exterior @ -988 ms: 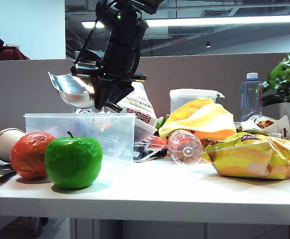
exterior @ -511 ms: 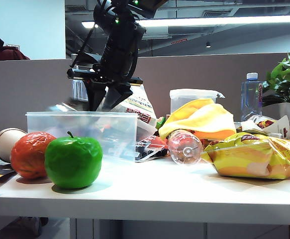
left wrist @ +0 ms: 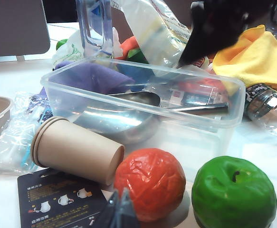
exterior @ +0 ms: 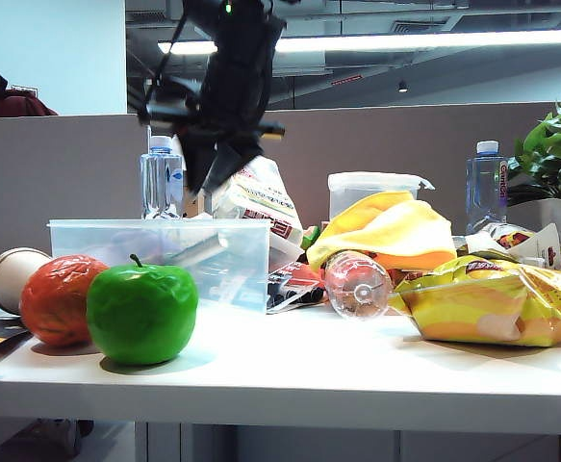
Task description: Pick up the metal ice scoop from the table and place it inside the transparent plastic box.
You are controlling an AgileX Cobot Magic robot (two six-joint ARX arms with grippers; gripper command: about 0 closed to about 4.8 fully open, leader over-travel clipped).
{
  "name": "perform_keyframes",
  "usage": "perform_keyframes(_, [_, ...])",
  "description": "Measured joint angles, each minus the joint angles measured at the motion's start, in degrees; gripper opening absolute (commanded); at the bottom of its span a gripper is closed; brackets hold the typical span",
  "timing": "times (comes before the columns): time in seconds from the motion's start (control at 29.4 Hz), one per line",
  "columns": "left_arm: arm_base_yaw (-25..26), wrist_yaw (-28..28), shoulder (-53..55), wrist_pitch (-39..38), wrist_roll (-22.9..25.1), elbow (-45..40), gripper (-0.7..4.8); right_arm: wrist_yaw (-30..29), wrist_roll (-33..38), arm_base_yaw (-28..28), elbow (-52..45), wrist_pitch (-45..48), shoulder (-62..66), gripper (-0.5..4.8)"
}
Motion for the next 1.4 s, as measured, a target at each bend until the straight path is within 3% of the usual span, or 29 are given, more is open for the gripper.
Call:
perform_keyframes(0.44, [0.37,0.02,0.02,0.0,0.0,0.0,-0.05,0.0,1.09,-0.04,2.82,-9.16,-3.43,-0.06])
perform_keyframes(0.72, [8.7,0.17,0.02,-0.02,0.0,0.0,-0.05,0.28,1.49,-1.16,2.84,-11.47,-12.39,-0.06])
perform_keyframes(0.95, [14.36,0.02,0.0,0.0,0.0,0.0,-0.05,4.13,2.29,-1.2,2.93,-11.98,-23.69,-0.06])
perform_keyframes(1.4, [17.73,0.02,-0.68,0.0,0.0,-0.02,-0.05,7.85,2.34,-1.09,0.52,-14.01,-45.57,-0.06])
